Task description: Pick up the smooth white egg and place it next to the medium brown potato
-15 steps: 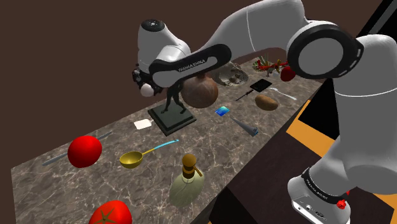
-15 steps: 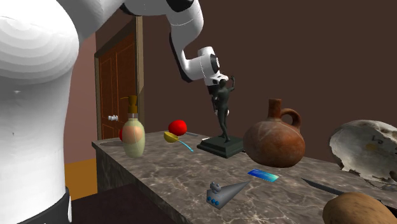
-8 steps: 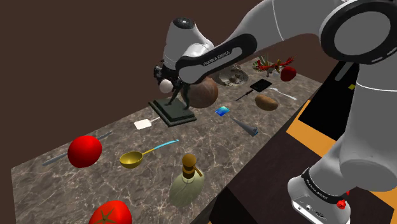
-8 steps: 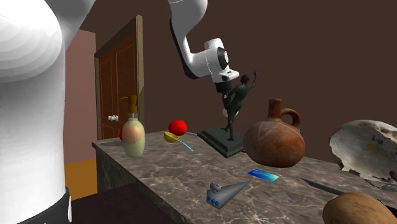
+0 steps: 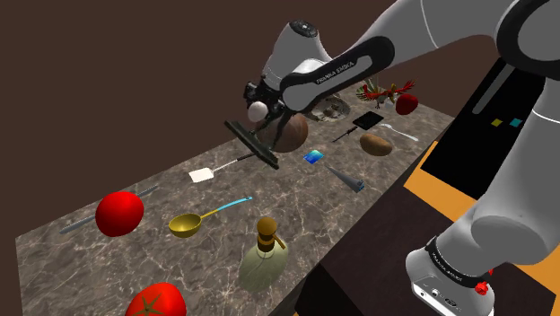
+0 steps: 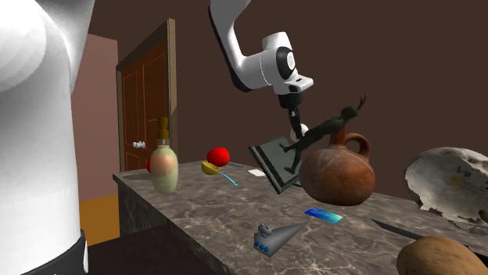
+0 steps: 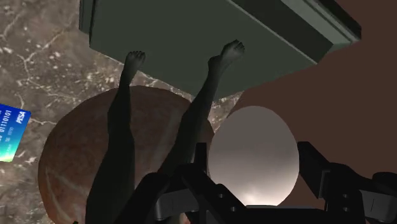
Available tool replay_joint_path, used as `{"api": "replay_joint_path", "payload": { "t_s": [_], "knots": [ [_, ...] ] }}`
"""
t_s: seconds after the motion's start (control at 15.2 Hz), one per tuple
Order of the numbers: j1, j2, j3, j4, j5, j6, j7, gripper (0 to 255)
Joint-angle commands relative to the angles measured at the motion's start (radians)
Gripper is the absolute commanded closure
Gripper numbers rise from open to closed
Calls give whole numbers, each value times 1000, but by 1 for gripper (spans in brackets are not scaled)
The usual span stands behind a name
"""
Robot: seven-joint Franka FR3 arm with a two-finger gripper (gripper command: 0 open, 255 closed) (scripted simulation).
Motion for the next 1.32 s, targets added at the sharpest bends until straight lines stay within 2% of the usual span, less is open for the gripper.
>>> {"api": "replay_joint_path", "payload": {
  "t_s": [0.0, 0.66, 1.25],
  "knots": [
    [-54, -37, 4, -77, 45, -66, -77, 255],
    [-252, -178, 0, -270, 294, -2, -471, 255],
    [-382, -240, -69, -335, 519, -22, -858, 255]
  ]
}}
